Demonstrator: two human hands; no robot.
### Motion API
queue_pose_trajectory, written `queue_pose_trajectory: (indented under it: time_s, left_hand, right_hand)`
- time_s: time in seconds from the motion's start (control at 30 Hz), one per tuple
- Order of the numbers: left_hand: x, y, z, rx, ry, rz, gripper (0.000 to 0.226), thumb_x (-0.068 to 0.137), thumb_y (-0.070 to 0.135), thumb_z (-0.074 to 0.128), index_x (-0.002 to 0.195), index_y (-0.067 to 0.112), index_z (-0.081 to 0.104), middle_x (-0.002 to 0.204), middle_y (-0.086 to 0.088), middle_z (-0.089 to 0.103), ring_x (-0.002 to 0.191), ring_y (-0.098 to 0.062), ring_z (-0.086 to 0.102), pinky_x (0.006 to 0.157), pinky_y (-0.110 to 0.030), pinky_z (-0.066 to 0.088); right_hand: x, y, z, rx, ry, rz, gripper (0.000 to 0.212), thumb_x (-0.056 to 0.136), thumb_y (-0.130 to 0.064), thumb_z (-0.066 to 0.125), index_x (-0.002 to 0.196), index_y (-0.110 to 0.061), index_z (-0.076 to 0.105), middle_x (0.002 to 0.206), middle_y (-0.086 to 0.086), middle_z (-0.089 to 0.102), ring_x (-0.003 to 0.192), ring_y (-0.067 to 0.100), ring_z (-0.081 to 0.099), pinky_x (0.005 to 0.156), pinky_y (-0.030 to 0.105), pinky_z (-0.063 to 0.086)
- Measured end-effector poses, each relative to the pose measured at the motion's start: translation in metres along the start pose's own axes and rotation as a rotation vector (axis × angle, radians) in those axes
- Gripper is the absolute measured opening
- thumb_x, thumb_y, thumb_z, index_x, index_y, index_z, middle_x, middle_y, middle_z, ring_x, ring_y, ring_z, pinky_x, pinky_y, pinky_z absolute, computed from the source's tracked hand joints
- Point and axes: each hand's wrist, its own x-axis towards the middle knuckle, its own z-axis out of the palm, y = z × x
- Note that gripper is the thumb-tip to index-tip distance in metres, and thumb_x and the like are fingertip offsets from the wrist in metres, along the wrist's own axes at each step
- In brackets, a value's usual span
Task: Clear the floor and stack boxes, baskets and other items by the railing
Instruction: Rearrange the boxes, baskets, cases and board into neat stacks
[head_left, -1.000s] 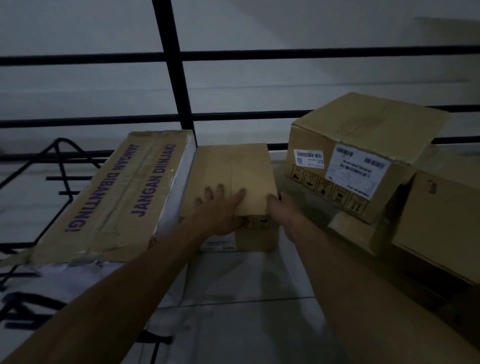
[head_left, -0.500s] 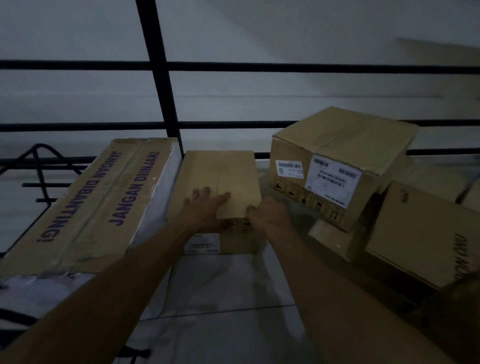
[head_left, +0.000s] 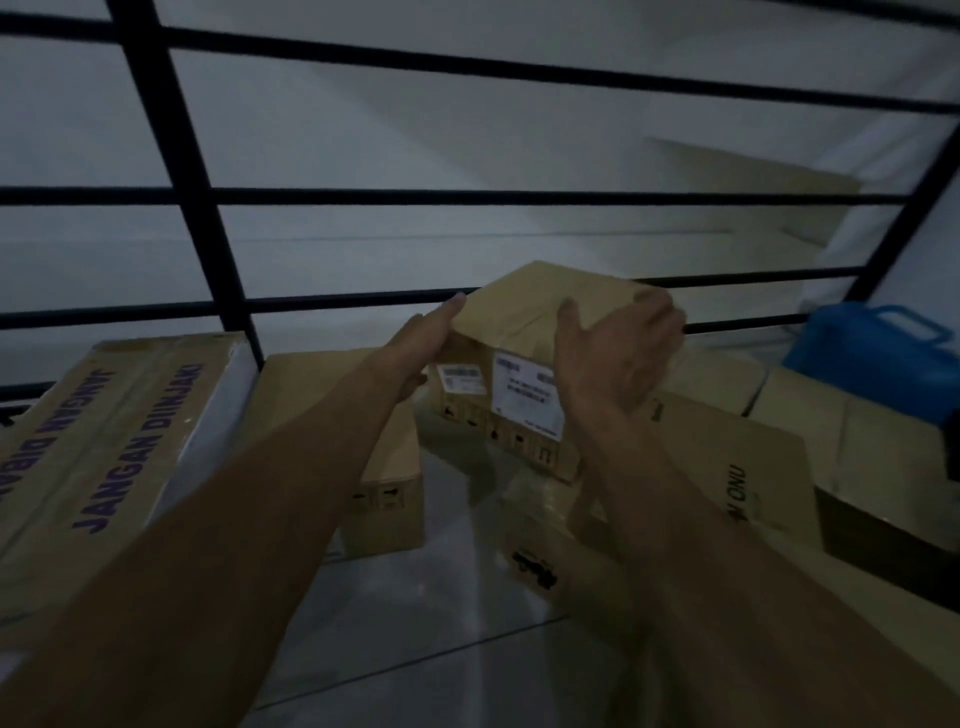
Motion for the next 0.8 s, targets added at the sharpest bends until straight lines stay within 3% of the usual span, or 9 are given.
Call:
queue_pose_trajectory:
  time_s: [0.07,0.1,0.2,0.27,0.33,0.43,0.6,0.73,0.8]
  left_hand:
    - [0.004,0.001,0.009,-0.010,0.058,-0.023,0.108,0.073,0.083,0.058,0.154,0.018,0.031,0.149,-0.002,0.048,0.129,-0.025,0.051,0.093,-0.041,0.037]
    - [0.005,0.000,0.013,-0.015,0.089,-0.012,0.104,0.076,0.078,0.061,0.152,0.012,0.034,0.145,-0.003,0.051,0.121,-0.024,0.055,0.087,-0.038,0.037]
    - [0.000,-0.005,0.026,0.005,0.124,0.014,0.073,0.084,0.064,0.065,0.134,0.011,0.054,0.119,0.002,0.060,0.086,-0.013,0.056,0.079,-0.032,0.038]
    - [-0.010,-0.007,0.029,0.013,0.132,0.012,0.057,0.084,0.055,0.071,0.119,0.012,0.058,0.102,0.004,0.064,0.076,-0.009,0.056,0.063,-0.027,0.041]
    - [-0.025,-0.002,0.028,-0.009,0.119,0.030,0.049,0.084,0.047,0.075,0.116,0.013,0.059,0.098,0.004,0.066,0.077,-0.009,0.060,0.055,-0.025,0.043]
    - [-0.045,0.005,0.010,-0.052,0.118,0.077,0.051,0.082,0.042,0.079,0.119,0.016,0.058,0.113,-0.004,0.068,0.090,-0.017,0.068,0.070,-0.035,0.059]
    - [-0.088,0.013,-0.042,-0.029,0.217,0.112,0.061,0.083,0.043,0.078,0.127,0.017,0.045,0.111,-0.001,0.061,0.093,-0.015,0.063,0.061,-0.034,0.052]
    - [-0.113,0.007,-0.097,0.027,0.318,0.056,0.064,0.080,0.045,0.080,0.124,0.014,0.045,0.109,-0.002,0.059,0.093,-0.017,0.062,0.076,-0.048,0.059]
    - [-0.122,-0.003,-0.120,0.042,0.358,0.021,0.068,0.079,0.044,0.081,0.127,0.013,0.044,0.110,-0.002,0.059,0.095,-0.017,0.062,0.079,-0.048,0.058]
  right_hand:
    - [0.005,0.020,-0.001,-0.003,-0.219,0.282,0.097,0.084,-0.052,0.070,0.151,-0.002,0.020,0.151,0.019,0.030,0.139,0.035,0.030,0.110,0.043,0.032]
    - [0.007,0.030,0.000,0.049,-0.322,0.384,0.100,0.085,-0.054,0.069,0.153,-0.003,0.017,0.154,0.019,0.028,0.140,0.035,0.029,0.110,0.044,0.032]
    - [0.016,0.056,0.002,0.255,-0.427,0.508,0.079,0.091,-0.049,0.063,0.150,-0.009,0.030,0.144,0.015,0.046,0.127,0.036,0.048,0.104,0.043,0.043]
    - [0.020,0.065,-0.005,0.300,-0.412,0.543,0.068,0.090,-0.048,0.059,0.144,-0.013,0.037,0.135,0.014,0.052,0.115,0.037,0.054,0.099,0.049,0.048]
    - [0.022,0.069,-0.012,0.320,-0.443,0.556,0.068,0.088,-0.049,0.058,0.144,-0.016,0.038,0.132,0.012,0.055,0.110,0.038,0.056,0.095,0.052,0.051]
    - [0.018,0.057,-0.022,0.363,-0.503,0.522,0.063,0.088,-0.051,0.058,0.141,-0.021,0.041,0.126,0.008,0.056,0.107,0.035,0.058,0.095,0.053,0.051]
    - [0.002,0.007,-0.016,0.411,-0.680,0.361,0.071,0.082,-0.060,0.054,0.144,-0.028,0.038,0.133,0.007,0.057,0.111,0.032,0.060,0.097,0.051,0.051]
    - [-0.026,-0.022,0.003,0.413,-0.863,0.350,0.063,0.095,-0.064,0.041,0.150,-0.035,0.031,0.148,0.006,0.046,0.127,0.036,0.049,0.098,0.056,0.045]
    - [-0.044,-0.028,0.015,0.415,-0.977,0.396,0.058,0.100,-0.062,0.032,0.153,-0.040,0.025,0.154,0.004,0.040,0.135,0.038,0.042,0.094,0.064,0.042]
